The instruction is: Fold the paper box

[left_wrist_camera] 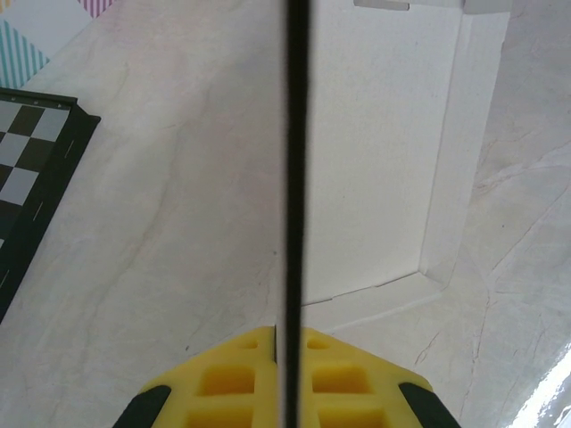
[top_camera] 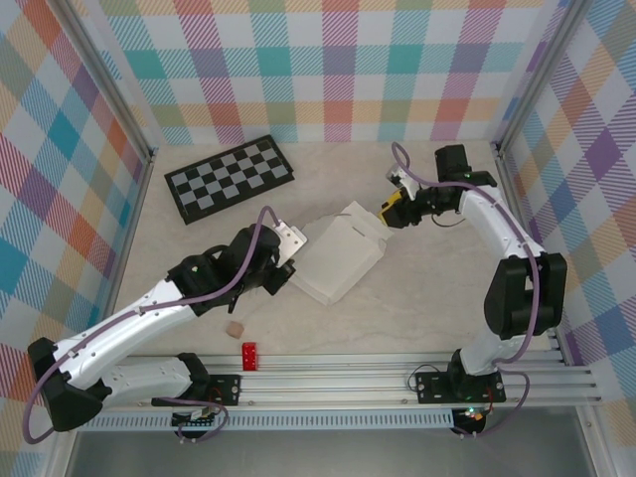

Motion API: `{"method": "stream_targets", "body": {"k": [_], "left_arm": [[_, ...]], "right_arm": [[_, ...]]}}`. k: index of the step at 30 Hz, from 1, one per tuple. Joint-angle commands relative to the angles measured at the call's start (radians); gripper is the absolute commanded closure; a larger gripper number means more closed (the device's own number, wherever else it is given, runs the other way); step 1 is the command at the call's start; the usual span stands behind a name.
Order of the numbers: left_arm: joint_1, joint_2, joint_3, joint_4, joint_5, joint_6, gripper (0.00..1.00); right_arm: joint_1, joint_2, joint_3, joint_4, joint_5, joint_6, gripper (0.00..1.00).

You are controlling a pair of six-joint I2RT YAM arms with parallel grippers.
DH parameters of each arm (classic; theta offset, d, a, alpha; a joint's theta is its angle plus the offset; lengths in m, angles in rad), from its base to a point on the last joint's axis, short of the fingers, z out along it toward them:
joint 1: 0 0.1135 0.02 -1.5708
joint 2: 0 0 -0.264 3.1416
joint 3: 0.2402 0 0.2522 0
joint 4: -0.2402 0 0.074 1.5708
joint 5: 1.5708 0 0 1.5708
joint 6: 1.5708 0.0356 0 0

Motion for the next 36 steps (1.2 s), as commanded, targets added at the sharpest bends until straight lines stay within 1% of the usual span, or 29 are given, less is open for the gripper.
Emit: {"method": "stream_targets", "body": {"k": [1,6,18,23,28,36], "left_arm": [[0.002,-0.020,0.002,0.040,-0.007,0.017,1.00],[0.002,0.011,0.019,0.047,-0.023,0.009,1.00],[0.003,0.024,0.023,0.112,0.006,-0.037,1.00],[0.003,0.041,0.022,0.134,0.023,-0.054,1.00],[0.003,0.047,0.022,0.164,0.037,-0.063,1.00],[0.002,0.063,0.019,0.192,0.061,-0.077,1.00]], "right_arm": [[0.010,0.000,0.001,-0.032,-0.124,-0.008,0.57],[0.043,0.015,-0.002,-0.080,-0.173,-0.049,0.56],[0.102,0.056,-0.027,-0.100,-0.190,-0.063,0.56],[0.120,0.082,-0.040,-0.094,-0.197,-0.041,0.56],[0.132,0.129,-0.029,-0.078,-0.174,0.044,0.55],[0.159,0.174,-0.019,-0.101,-0.183,0.047,0.55]]}}
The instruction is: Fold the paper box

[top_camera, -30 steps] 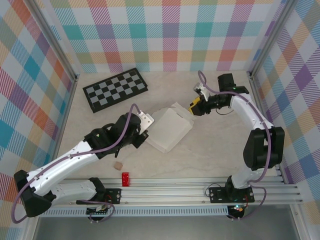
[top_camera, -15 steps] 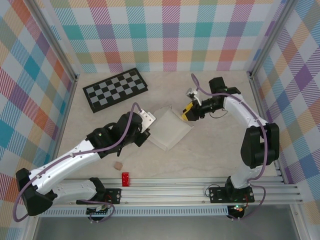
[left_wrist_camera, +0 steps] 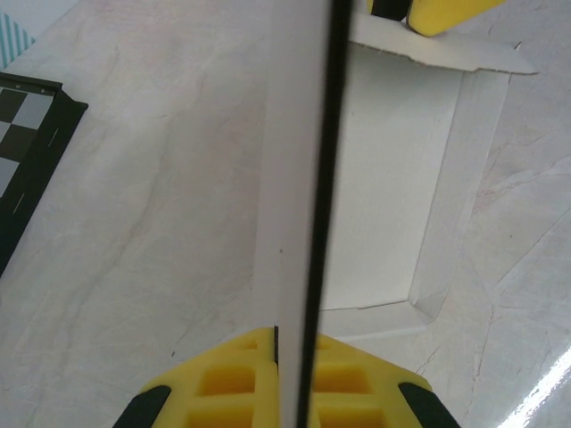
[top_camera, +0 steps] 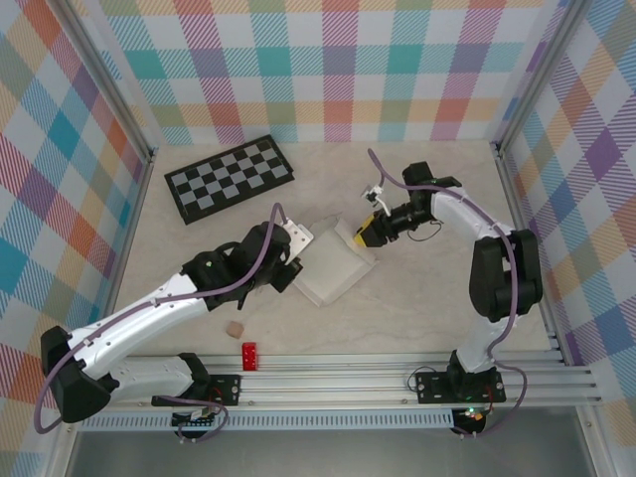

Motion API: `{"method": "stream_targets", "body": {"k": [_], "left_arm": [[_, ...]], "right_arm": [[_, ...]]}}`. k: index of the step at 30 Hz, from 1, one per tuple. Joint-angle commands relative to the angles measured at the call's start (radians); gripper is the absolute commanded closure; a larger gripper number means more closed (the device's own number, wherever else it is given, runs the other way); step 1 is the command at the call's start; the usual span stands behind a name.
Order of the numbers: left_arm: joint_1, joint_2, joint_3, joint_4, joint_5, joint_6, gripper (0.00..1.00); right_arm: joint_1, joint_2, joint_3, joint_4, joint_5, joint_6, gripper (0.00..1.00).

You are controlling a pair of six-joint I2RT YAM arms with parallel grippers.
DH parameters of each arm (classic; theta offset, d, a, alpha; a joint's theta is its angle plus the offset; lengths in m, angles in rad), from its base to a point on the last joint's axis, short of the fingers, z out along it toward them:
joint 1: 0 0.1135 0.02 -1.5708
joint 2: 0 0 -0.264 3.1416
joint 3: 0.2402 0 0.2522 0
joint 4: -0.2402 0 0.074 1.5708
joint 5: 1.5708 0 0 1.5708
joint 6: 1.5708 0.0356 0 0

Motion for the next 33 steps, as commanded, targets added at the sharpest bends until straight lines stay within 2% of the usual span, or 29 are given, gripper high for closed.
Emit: {"method": "stream_targets", "body": {"k": [1,5,10,20,27,33], "left_arm": [[0.001,-0.010,0.019,0.151,0.065,-0.041,1.00],[0.001,-0.010,0.014,0.167,0.074,-0.051,1.00],[0.001,-0.002,0.013,0.173,0.078,-0.063,1.00],[0.000,0.081,0.061,0.111,0.019,-0.112,1.00],[0.008,0.211,0.154,-0.015,0.131,-0.154,1.00],[0.016,0.285,0.165,-0.098,0.197,-0.154,1.00]], "right_arm": [[0.027,0.026,0.008,-0.031,-0.033,0.007,0.55],[0.028,0.033,0.007,-0.035,-0.055,0.010,0.55],[0.030,0.018,-0.010,0.000,-0.019,0.044,0.55],[0.051,-0.070,-0.084,0.122,0.127,0.124,0.54],[0.046,-0.096,-0.166,0.158,0.154,-0.007,0.53],[0.018,-0.024,-0.171,0.170,0.132,0.000,0.53]]}}
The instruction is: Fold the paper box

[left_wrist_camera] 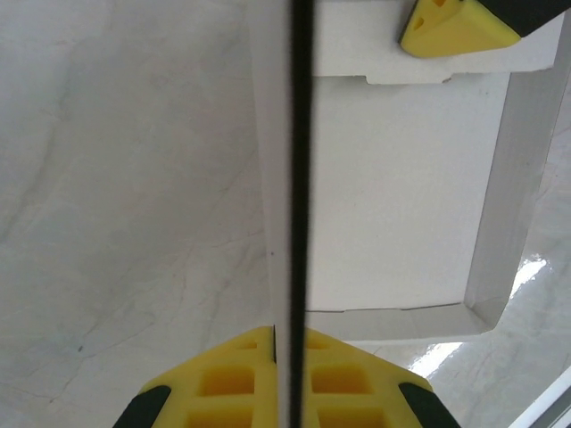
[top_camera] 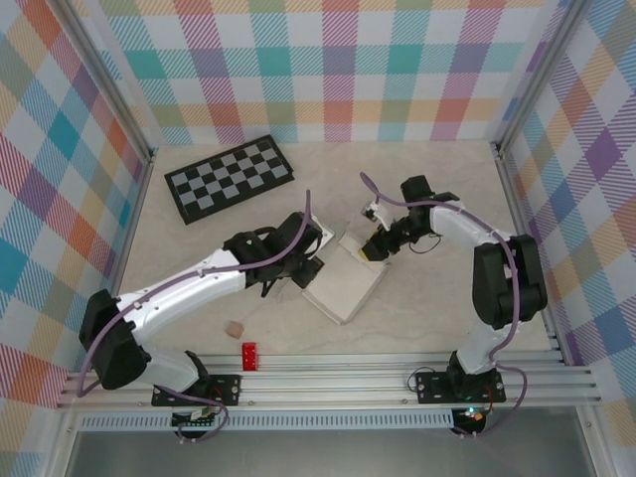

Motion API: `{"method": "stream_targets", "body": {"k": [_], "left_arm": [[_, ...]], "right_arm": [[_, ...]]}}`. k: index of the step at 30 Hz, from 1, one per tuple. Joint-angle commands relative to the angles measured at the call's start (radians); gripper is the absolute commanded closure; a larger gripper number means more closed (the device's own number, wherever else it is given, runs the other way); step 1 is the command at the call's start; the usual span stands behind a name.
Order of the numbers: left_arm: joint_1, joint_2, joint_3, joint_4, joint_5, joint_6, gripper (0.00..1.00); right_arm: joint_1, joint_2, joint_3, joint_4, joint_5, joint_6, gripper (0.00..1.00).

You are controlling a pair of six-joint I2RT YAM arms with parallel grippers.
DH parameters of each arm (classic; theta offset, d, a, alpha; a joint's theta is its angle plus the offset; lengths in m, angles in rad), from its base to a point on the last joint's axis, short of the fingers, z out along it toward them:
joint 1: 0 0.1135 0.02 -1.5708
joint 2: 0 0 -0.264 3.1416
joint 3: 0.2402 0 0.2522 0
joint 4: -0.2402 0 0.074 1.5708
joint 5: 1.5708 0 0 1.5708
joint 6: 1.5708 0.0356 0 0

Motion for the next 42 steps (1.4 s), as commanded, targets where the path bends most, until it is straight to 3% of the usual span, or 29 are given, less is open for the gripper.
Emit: {"method": "stream_targets", "body": {"k": [1,4,12,21,26,35,42], "left_arm": [[0.009,0.007,0.017,-0.015,0.088,-0.020,1.00],[0.009,0.000,0.038,-0.051,0.072,-0.002,1.00],[-0.028,0.128,0.295,-0.310,-0.108,0.143,1.00],[-0.073,0.200,0.480,-0.444,-0.269,0.242,1.00],[-0.079,0.198,0.517,-0.452,-0.239,0.231,1.00],[-0.087,0.196,0.513,-0.414,-0.149,0.155,1.00],[-0.087,0.186,0.466,-0.364,-0.037,0.061,1.00]], "right_arm": [[0.004,0.029,-0.018,0.043,-0.055,-0.045,0.53],[0.000,0.029,-0.043,0.092,-0.029,-0.030,0.53],[-0.006,0.013,-0.101,0.271,0.090,0.118,0.53],[-0.007,-0.055,-0.111,0.313,0.144,0.217,0.54],[0.014,-0.136,-0.186,0.475,0.153,0.360,0.54],[0.086,-0.186,-0.282,0.632,0.210,0.404,0.54],[0.153,-0.261,-0.410,0.834,0.513,0.490,0.62]]}}
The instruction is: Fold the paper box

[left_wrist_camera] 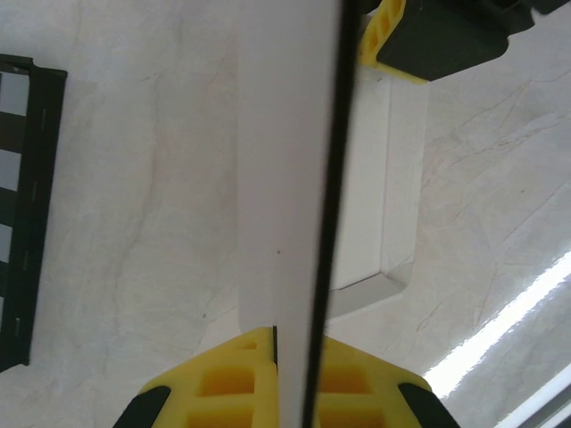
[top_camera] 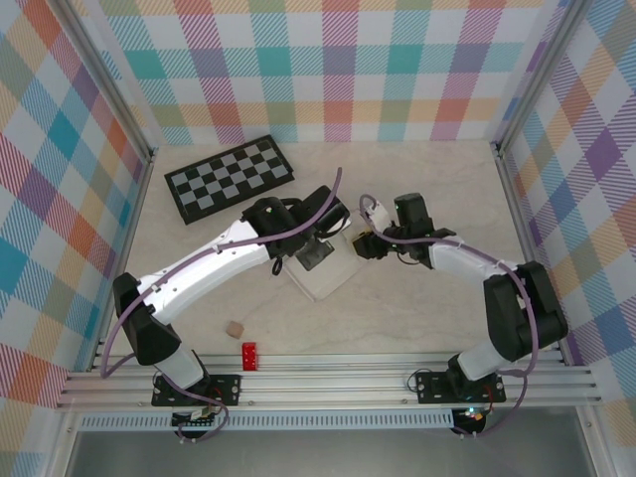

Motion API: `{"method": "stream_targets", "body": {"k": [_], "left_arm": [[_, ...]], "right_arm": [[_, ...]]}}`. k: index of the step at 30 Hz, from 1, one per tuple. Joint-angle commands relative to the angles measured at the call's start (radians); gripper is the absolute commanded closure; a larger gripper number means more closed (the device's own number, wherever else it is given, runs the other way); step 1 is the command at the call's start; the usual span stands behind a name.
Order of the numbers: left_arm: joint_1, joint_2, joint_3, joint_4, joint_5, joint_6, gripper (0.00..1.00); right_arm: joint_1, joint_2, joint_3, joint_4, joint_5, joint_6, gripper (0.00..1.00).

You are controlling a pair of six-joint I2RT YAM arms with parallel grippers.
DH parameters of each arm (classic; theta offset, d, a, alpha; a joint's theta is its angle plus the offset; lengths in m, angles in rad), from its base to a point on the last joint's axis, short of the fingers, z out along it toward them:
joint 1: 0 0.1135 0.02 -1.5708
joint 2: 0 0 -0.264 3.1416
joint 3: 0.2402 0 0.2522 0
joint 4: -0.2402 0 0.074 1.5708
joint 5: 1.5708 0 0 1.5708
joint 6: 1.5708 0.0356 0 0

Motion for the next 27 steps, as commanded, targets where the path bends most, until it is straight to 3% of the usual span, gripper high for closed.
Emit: {"method": "stream_targets", "body": {"k": [1,7,11,20,24,27], "left_arm": [[-0.026,-0.028,-0.040,0.076,0.142,-0.074,1.00],[-0.024,-0.055,-0.078,0.098,0.207,-0.131,1.00],[-0.023,-0.064,-0.083,0.090,0.208,-0.142,1.00],[0.015,-0.121,-0.090,0.116,0.288,-0.146,1.00],[0.050,-0.144,-0.092,0.143,0.366,-0.174,1.00],[0.060,-0.153,-0.102,0.165,0.424,-0.199,1.00]], "right_arm": [[0.027,-0.041,-0.068,0.162,0.205,0.069,0.65],[0.110,-0.095,-0.167,0.288,0.374,0.039,0.68],[0.124,-0.102,-0.185,0.299,0.335,0.012,0.70],[0.135,-0.144,-0.169,0.171,0.089,-0.100,0.70],[0.153,-0.156,-0.179,0.163,0.118,-0.099,0.70],[0.176,-0.148,-0.179,0.180,0.198,-0.095,0.79]]}}
